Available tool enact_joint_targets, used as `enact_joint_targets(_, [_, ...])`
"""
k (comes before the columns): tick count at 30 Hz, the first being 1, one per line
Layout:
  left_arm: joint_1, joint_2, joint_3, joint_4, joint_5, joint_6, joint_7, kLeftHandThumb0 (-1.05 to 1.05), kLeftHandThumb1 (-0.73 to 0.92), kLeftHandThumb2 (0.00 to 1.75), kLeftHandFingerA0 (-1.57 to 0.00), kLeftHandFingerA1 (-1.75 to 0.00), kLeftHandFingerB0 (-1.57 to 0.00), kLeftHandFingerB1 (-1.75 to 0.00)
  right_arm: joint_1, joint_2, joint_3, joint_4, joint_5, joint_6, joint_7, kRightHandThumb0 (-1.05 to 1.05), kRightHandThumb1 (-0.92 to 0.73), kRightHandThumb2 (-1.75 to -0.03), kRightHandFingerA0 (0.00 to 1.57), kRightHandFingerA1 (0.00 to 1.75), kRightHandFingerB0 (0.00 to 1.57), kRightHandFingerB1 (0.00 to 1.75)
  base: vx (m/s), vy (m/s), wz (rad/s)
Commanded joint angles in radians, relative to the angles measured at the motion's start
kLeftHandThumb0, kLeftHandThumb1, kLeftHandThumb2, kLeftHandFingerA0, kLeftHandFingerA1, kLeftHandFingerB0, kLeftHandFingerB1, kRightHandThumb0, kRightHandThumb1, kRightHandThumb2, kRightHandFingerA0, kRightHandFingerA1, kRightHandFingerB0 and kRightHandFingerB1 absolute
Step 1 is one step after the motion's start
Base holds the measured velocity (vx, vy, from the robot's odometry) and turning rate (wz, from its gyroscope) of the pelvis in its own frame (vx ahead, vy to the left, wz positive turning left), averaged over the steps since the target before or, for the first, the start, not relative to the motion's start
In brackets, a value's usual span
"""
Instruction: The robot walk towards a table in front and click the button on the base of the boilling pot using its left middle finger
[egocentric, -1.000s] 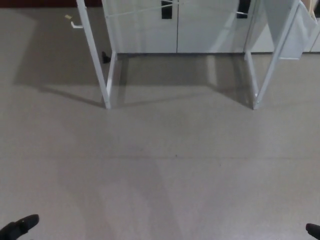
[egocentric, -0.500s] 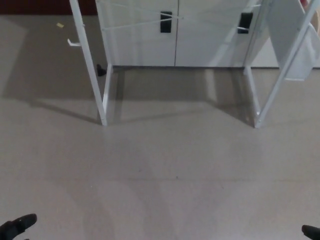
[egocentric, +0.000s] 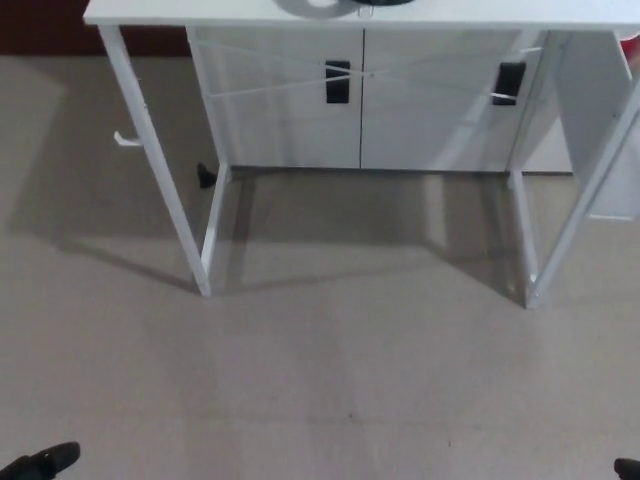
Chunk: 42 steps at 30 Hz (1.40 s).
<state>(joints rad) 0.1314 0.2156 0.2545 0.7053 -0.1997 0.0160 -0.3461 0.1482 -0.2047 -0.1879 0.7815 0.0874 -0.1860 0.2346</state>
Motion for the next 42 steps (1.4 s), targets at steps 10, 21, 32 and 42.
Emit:
enact_joint_targets(10, [0.021, 0.022, 0.003, -0.001, 0.000, -0.009, 0.000, 0.17, 0.64, 0.63, -0.44, -0.58, -0.38, -0.48, 0.018, -0.012, 0.029, 0.019, -0.027, -0.032, -0.005, -0.25, -0.57, -0.56, 0.68, 0.49, 0.46, 0.39, 0.34, 0.101, -0.08])
enact_joint_targets(21, [0.024, 0.031, -0.013, -0.021, 0.015, -0.014, 0.010, 0.16, 0.64, 0.62, -0.48, -0.60, -0.43, -0.51, 0.007, -0.024, 0.061, 0.019, -0.064, -0.039, -0.030, -0.25, -0.58, -0.58, 0.73, 0.50, 0.47, 0.39, 0.36, 0.094, 0.06])
enact_joint_targets(32, [-0.009, 0.045, -0.016, 0.008, 0.019, -0.021, 0.014, 0.12, 0.67, 0.61, -0.49, -0.58, -0.42, -0.48, -0.026, -0.035, 0.097, 0.038, -0.092, -0.058, -0.054, -0.26, -0.57, -0.57, 0.75, 0.50, 0.50, 0.40, 0.26, -0.155, 0.13])
enact_joint_targets(42, [-0.001, 0.047, -0.023, -0.008, 0.021, -0.018, 0.020, 0.07, 0.65, 0.58, -0.52, -0.57, -0.44, -0.48, -0.039, -0.039, 0.115, 0.054, -0.108, -0.063, -0.076, -0.27, -0.57, -0.57, 0.81, 0.51, 0.53, 0.41, 0.12, 0.087, 0.05])
